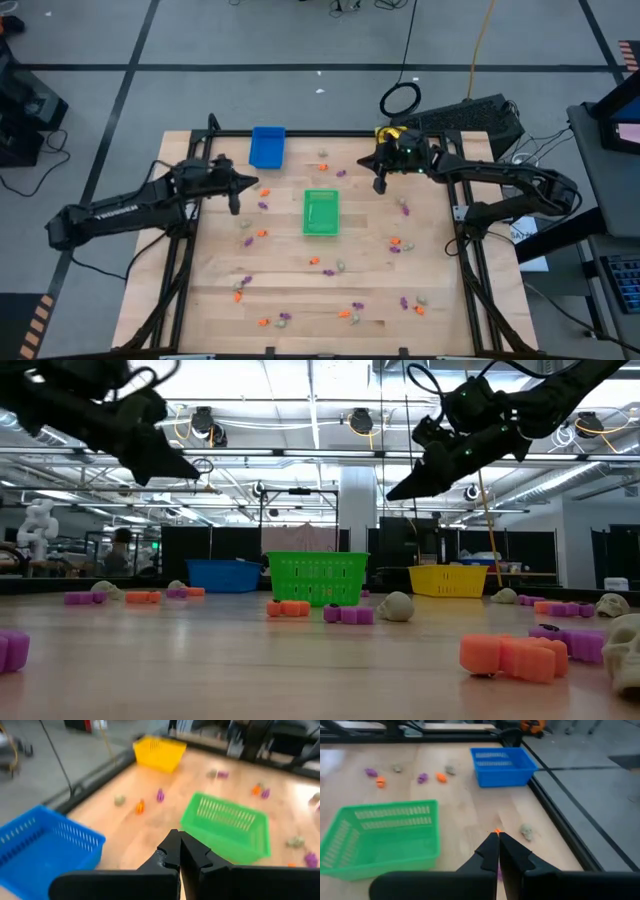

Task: Sort Halloween decoration
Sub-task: Put the white skull toy into the blue bin

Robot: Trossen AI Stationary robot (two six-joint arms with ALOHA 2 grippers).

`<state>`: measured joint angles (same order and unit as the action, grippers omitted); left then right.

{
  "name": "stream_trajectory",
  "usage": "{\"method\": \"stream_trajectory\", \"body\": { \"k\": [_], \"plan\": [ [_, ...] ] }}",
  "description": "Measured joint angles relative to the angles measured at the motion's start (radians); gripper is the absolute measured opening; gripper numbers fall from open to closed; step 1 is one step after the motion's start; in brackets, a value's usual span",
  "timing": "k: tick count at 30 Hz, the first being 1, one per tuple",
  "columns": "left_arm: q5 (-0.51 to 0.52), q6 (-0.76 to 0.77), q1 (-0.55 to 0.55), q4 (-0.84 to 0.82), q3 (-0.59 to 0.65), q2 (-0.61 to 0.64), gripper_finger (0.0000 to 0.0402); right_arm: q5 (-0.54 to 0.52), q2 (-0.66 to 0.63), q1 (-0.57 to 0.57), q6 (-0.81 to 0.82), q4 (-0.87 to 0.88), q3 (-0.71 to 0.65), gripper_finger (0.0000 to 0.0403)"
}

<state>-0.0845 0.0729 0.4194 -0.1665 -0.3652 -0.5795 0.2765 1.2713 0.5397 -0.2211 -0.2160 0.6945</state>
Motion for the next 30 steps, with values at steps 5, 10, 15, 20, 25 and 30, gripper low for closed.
{"method": "stream_trajectory", "body": {
  "k": [5, 10, 15, 20, 25, 30],
  "plan": [
    [0.005, 0.0, 0.011, -0.144, -0.121, -0.148, 0.0, 0.09, 0.0, 0.026, -0.032, -0.04, 0.0, 0.0],
    [0.007, -0.024, 0.063, -0.314, -0.234, -0.307, 0.0, 0.147, 0.0, 0.054, -0.055, -0.087, 0.0, 0.0],
    [0.002, -0.054, 0.115, -0.464, -0.314, -0.481, 0.0, 0.148, 0.0, 0.076, -0.079, -0.094, 0.0, 0.0],
    [0.013, -0.067, 0.139, -0.515, -0.367, -0.637, 0.0007, 0.148, 0.0, 0.094, -0.084, -0.101, 0.0, 0.0],
    [0.107, -0.082, 0.144, -0.534, -0.414, -0.76, 0.0064, 0.148, 0.0, 0.096, -0.087, -0.101, 0.0, 0.0],
    [0.139, -0.129, 0.144, -0.532, -0.43, -0.836, 0.013, 0.147, 0.001, 0.096, -0.087, -0.085, 0.0, 0.0]
  ]
}}
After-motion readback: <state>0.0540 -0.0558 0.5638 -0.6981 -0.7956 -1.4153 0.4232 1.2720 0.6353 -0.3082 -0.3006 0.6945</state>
